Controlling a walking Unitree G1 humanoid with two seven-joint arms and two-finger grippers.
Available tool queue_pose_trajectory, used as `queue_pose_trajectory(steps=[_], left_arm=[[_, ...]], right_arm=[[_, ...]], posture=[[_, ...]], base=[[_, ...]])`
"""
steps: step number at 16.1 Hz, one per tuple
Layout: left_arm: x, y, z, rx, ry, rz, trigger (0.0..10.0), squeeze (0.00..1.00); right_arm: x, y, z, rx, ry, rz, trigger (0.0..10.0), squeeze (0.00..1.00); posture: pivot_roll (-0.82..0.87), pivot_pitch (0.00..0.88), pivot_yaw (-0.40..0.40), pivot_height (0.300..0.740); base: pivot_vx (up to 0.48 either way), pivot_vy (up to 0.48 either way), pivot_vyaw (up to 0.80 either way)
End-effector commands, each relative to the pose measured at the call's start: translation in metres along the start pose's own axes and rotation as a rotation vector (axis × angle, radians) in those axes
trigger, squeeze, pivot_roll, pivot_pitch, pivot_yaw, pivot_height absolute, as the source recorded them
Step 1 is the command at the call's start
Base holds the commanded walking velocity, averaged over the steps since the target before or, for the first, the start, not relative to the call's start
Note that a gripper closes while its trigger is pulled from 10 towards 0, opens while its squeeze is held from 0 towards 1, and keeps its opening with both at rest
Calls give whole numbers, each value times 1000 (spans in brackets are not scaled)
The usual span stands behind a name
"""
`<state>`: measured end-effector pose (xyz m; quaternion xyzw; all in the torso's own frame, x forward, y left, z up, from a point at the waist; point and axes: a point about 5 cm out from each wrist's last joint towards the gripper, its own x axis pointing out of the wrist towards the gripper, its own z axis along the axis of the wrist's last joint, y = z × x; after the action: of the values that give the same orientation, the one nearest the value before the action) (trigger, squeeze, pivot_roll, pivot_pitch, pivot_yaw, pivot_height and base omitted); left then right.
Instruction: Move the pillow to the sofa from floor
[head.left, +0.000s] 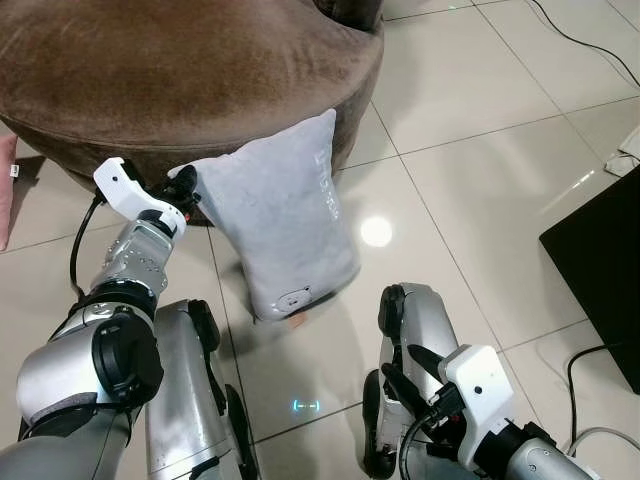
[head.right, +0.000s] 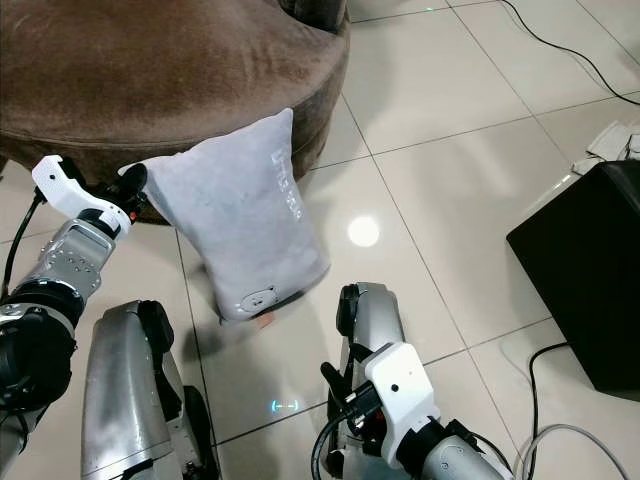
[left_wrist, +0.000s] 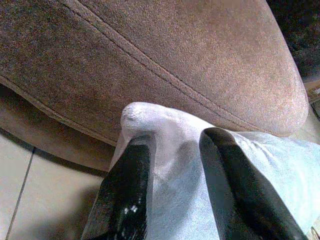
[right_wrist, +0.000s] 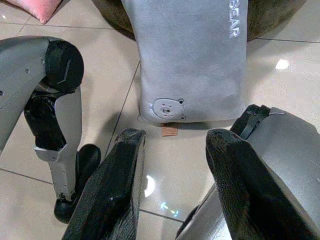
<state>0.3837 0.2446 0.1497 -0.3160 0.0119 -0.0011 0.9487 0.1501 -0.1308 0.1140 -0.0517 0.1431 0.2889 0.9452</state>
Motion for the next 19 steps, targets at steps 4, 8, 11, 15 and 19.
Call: queue_pose_trajectory(steps=[4,8,11,15,19], left_arm=[[-4,10,0,4,-5,40,0,0],[-8,5,-8,97,-31,-71,0,0],[-12,-2,-16,174,-53,-196,0,0],[-27,-20,-33,444,-111,-314,0,0],[-76,-11,-58,656,-56,-283,3569,0]], right_arm=[[-1,2,-2,12,14,7,10000,0],[11,-9,-6,45,-7,-65,10000,0],[23,-21,-10,53,-24,-129,10000,0],[43,-49,-22,86,-28,-301,10000,0],[46,-72,-44,82,20,-426,10000,0]], posture=[[-143,296,-58,419],[-99,267,-15,419],[-58,227,21,419],[-8,163,66,419],[26,93,111,419]], base=[[0,0,0],[0,0,0],[0,0,0],[0,0,0],[0,0,0]])
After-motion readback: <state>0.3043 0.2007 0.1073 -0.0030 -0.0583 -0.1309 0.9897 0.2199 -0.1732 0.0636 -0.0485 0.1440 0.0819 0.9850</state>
